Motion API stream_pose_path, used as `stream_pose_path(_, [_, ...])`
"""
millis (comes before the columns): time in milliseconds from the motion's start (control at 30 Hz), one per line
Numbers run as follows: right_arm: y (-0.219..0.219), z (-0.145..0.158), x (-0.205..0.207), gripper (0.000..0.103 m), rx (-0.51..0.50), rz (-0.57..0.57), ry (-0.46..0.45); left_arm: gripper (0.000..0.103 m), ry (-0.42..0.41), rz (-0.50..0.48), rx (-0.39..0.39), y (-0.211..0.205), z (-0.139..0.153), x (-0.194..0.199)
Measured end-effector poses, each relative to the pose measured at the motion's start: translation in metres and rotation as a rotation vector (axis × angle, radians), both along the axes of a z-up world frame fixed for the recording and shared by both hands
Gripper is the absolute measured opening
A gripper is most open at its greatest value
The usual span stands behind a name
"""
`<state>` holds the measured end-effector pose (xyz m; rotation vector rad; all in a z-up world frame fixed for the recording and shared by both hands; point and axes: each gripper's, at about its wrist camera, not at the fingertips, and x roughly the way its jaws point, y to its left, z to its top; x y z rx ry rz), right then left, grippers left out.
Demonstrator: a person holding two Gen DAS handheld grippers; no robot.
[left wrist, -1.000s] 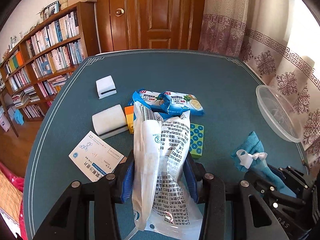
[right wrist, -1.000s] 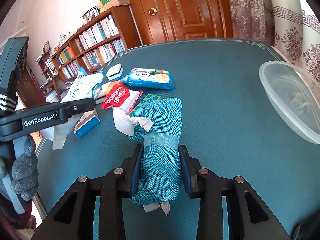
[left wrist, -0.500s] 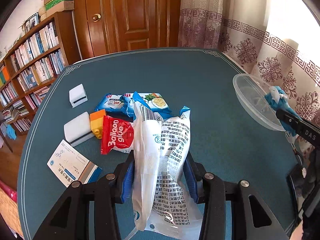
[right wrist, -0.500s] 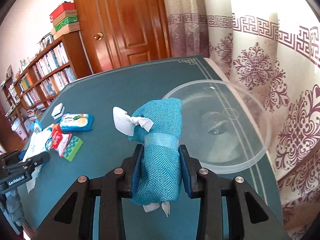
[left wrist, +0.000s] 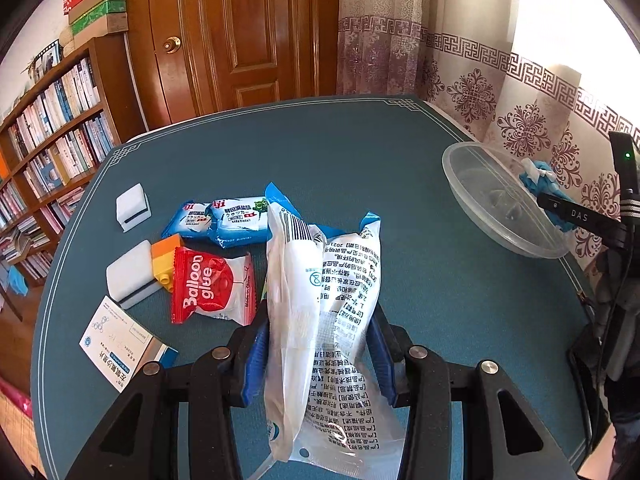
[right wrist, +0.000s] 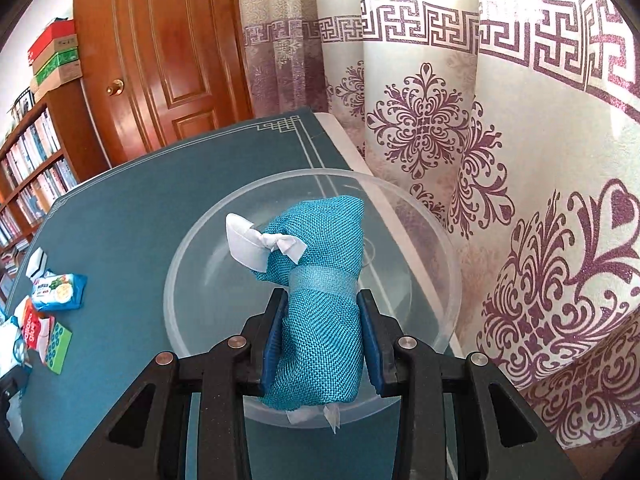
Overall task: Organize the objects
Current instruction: 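Lower the blue cloth into the clear bowl and open the right tool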
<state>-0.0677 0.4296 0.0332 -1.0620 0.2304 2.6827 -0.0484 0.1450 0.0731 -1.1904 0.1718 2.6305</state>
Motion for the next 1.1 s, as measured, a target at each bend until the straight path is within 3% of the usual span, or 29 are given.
stream_pose_path(633, [0.033, -0.014, -0.02, 0.04, 0.037, -0.132, -0.037, 0.047, -0.023, -0.003, -0.005, 0.01, -0.006, -0.01])
stream_pose_path(1100, [0.002, 0.006, 0.034, 0.04, 0.062, -0.056, 0.064, 0.047, -0.02, -0.059, -0.022, 0.046, -0.004, -0.023])
